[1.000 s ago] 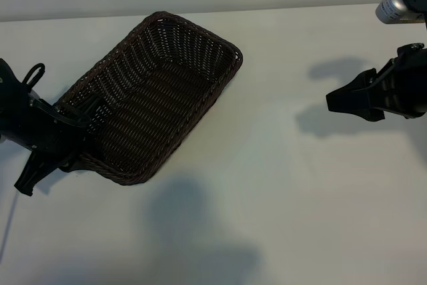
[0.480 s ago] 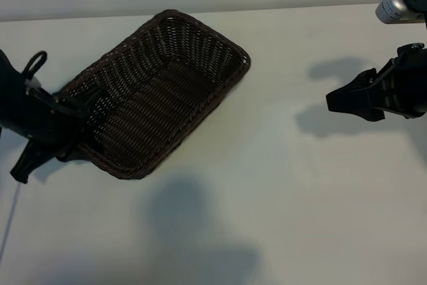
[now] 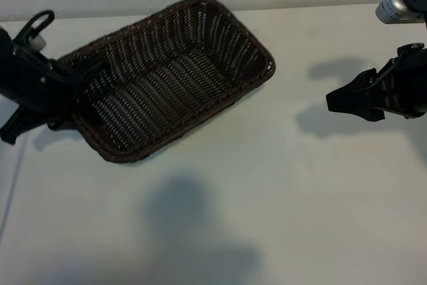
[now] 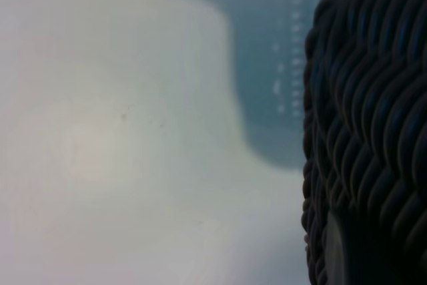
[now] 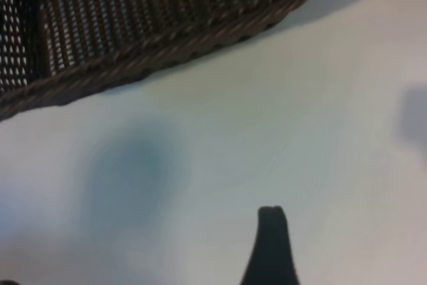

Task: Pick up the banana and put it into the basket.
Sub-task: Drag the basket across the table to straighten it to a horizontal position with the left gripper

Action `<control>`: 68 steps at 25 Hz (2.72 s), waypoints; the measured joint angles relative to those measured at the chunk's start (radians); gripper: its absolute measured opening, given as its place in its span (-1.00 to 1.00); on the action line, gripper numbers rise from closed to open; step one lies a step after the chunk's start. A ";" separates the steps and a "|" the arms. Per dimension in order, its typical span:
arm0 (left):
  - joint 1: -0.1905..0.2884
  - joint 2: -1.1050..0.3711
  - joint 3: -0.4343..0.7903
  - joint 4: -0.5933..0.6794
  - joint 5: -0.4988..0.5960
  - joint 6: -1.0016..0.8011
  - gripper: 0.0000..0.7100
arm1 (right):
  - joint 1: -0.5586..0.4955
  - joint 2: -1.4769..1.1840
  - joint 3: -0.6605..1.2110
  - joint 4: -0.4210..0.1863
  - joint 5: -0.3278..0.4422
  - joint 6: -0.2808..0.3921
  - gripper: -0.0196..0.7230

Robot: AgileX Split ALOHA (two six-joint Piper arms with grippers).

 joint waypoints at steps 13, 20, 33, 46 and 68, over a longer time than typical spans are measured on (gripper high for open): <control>0.000 0.092 -0.183 -0.028 0.200 0.399 -0.56 | 0.000 0.000 0.000 0.000 0.000 0.000 0.59; 0.001 0.261 -0.361 -0.049 0.342 0.580 -0.56 | 0.000 0.000 0.000 0.000 0.000 0.000 0.59; -0.081 0.409 -0.444 -0.132 0.267 0.628 -0.56 | 0.000 0.000 0.000 0.000 0.000 0.000 0.59; -0.109 0.492 -0.446 -0.150 0.177 0.597 -0.56 | 0.000 0.000 0.000 0.000 0.000 0.000 0.59; -0.109 0.503 -0.453 -0.173 0.189 0.601 0.59 | 0.000 0.000 0.000 0.000 0.000 0.000 0.59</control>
